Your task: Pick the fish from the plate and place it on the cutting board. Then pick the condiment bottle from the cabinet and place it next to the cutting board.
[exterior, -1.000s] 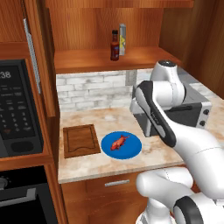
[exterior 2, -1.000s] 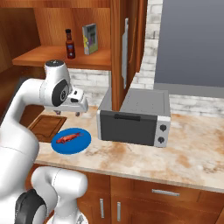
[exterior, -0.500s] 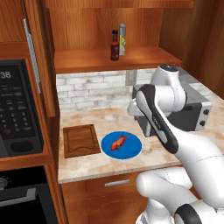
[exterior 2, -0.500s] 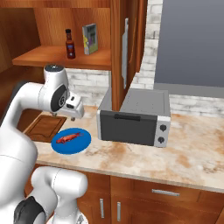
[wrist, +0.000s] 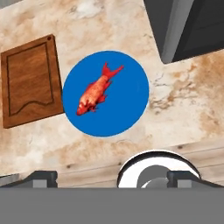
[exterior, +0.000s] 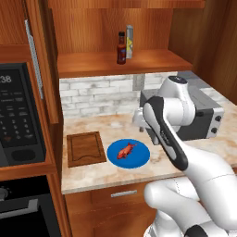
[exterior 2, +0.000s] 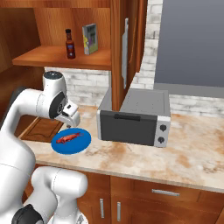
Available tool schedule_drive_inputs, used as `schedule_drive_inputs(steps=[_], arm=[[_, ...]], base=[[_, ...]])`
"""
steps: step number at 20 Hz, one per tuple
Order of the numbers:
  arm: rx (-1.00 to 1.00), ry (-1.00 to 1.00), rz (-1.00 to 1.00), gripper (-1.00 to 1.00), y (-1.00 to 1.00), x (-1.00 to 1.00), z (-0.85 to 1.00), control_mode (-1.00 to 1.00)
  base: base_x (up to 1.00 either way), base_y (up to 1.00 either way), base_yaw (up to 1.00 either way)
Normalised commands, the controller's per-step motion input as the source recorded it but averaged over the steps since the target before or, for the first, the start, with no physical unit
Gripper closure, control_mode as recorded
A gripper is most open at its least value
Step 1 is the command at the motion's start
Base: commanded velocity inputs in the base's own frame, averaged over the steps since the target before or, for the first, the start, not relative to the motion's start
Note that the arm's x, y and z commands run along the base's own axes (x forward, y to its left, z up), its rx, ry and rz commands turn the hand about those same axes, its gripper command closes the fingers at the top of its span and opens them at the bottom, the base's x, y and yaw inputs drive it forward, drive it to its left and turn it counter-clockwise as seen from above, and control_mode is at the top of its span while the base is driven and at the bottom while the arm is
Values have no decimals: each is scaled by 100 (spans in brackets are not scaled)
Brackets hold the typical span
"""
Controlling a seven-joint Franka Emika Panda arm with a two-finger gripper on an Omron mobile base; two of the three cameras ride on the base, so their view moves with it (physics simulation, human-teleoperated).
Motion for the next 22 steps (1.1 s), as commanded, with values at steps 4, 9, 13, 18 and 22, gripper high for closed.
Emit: schedule_drive_inputs(steps=[4, 9, 13, 18, 22], arm=[[0, 3, -11, -100, 12, 0, -24, -100], [0, 3, -8, -100, 9, 0, -23, -100], [0, 0, -6, -100, 0, 12, -26, -100], [1, 0, -5, -100, 0, 20, -13, -100], [5, -1, -3, -100, 1, 7, -11, -100]], base=[[0, 0, 0], [0, 0, 0], [0, 0, 0], [0, 0, 0], [0, 0, 0]])
